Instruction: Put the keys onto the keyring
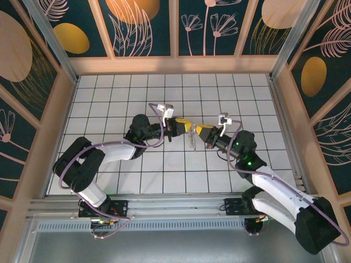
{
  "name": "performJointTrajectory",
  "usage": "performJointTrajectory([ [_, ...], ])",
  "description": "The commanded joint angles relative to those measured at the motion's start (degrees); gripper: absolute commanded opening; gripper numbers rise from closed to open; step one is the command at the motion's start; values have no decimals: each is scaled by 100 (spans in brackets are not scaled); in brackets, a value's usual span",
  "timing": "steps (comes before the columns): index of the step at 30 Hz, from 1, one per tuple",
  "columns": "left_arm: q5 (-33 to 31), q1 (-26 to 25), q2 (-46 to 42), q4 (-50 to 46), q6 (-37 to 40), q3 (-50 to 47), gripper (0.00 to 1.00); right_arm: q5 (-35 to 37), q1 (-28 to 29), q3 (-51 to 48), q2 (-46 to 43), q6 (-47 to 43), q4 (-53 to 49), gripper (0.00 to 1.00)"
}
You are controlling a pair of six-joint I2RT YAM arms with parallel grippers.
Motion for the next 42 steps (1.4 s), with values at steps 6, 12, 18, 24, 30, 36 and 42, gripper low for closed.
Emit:
performJointTrajectory([
  [6, 53, -55, 83, 274, -39, 205, 0, 92, 157, 323, 156, -134, 381, 0],
  [12, 83, -66, 95, 274, -48, 234, 0, 91, 211, 392, 347, -134, 464, 0],
  [18, 111, -74, 95, 286, -39, 216, 0, 235, 211, 429, 381, -182, 435, 0],
  [24, 128, -83, 69, 290, -31, 199, 0, 388, 158, 473, 384, -256, 287, 0],
  [30, 128, -83, 40, 290, -35, 207, 0, 374, 88, 430, 445, -239, 268, 0],
  [36, 103, -82, 42, 290, -33, 225, 0, 292, 88, 387, 540, -213, 275, 0],
  [42, 81, -90, 16, 316, -37, 238, 0, 329, 88, 224, 532, -187, 256, 0],
])
